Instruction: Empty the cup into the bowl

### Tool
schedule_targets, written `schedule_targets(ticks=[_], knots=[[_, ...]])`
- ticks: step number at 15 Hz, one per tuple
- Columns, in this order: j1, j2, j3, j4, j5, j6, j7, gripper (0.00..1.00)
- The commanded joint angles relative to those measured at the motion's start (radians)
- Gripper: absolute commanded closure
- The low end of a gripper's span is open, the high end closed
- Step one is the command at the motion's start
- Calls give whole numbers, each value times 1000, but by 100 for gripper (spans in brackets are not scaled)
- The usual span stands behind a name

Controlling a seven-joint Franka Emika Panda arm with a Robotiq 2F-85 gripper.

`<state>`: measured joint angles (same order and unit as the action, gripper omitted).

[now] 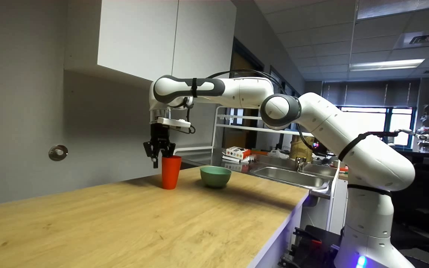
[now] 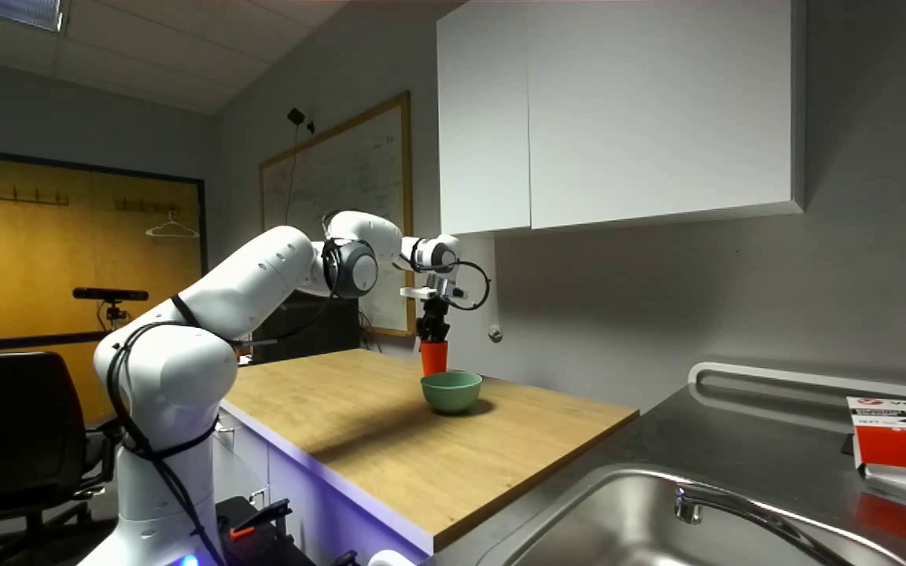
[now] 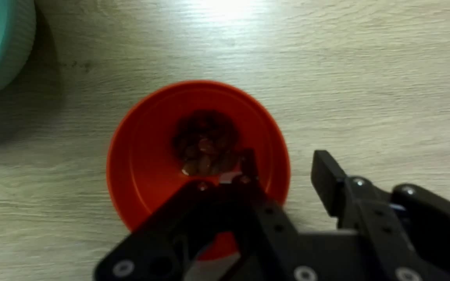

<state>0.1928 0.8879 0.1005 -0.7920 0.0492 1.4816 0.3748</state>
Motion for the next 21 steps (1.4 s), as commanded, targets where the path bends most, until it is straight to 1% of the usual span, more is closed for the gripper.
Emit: schedule_targets(ticks=[1,2,4,8,13,16,21], knots=[[-2,15,6,45,6,-35,-7,87],[-1,14,3,43,3,-35,-4,95],[-5,8,2,34,4,-33,-4,100],[-18,-27,0,3,6,-24,2,97],[-24,-115,-13,-83,-10,29,20,98],[-36,-196,-14,-195,2,111,29,98],[-78,-323,-16,-440,30,326,25,98]])
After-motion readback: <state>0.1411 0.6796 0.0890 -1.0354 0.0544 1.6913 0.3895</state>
